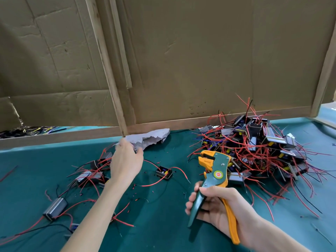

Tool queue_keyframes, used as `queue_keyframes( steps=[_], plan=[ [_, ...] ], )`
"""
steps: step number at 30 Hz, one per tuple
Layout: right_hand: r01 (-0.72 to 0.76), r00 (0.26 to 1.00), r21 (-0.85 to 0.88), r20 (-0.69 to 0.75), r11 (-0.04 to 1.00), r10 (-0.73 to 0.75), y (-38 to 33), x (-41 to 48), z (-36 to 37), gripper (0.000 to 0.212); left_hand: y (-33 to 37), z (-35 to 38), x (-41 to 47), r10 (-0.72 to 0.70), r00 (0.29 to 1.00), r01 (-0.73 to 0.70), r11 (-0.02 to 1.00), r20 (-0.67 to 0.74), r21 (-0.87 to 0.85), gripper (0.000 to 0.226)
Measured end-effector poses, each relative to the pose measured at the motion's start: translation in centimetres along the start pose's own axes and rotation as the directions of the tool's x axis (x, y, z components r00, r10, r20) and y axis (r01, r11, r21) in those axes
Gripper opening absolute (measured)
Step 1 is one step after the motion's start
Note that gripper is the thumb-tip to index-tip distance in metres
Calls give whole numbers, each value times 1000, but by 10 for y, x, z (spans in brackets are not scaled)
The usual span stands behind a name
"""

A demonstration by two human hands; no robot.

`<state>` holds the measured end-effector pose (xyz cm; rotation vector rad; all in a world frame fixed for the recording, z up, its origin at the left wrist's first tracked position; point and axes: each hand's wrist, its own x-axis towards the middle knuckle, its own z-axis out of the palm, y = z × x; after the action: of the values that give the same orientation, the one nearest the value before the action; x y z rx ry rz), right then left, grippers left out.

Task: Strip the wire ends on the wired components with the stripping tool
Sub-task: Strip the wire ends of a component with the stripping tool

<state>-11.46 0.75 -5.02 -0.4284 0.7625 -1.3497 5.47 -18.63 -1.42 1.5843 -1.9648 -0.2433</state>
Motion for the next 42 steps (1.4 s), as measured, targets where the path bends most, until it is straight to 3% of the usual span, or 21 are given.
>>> queue_keyframes(
  steps=[2, 4, 5, 9, 16, 20, 25, 30, 36, 42],
  plan=[
    [-3, 1000, -4, -2, 1000, 3, 1, 1, -1, 28, 1, 0, 0, -99, 966, 111, 993, 240, -37, 45],
    [-4, 1000, -10, 3, 1000, 4, 1, 1, -1, 29, 4, 7, -5, -141, 877, 287, 920, 460, -265, 42],
    [-4, 1000, -12, 9, 1000, 4, 1, 1, -1, 29, 5, 13, -8, -129, 862, 342, 861, 490, -376, 34],
    [-2, 1000, -16, 14, 1000, 2, 0, 0, 1, 27, 8, 26, -14, -38, 894, 358, 660, 447, -660, 12],
    [12, 1000, -22, 21, 1000, -12, -2, -3, 4, 25, 24, 13, -18, 137, 938, 243, 390, 317, -888, 6],
    [21, 999, -35, 35, 999, -20, -4, -4, 5, 24, 32, 2, -17, 220, 946, 128, 418, 237, -899, 4],
    [88, 991, -120, 110, 989, -75, -12, -9, 7, 25, 48, -16, -26, 386, 887, 32, 498, 254, -866, 7],
    [142, 978, -225, 180, 964, -102, -21, -16, 10, 23, 67, -34, -40, 522, 835, -96, 450, 174, -888, 11],
    [160, 970, -285, 223, 945, -97, -23, -19, 9, 24, 73, -47, -44, 552, 825, -139, 401, 118, -906, 5],
    [164, 965, -299, 247, 940, -90, -23, -15, 6, 33, 72, -45, -44, 553, 810, -138, 501, 194, -854, 4]
  ],
)
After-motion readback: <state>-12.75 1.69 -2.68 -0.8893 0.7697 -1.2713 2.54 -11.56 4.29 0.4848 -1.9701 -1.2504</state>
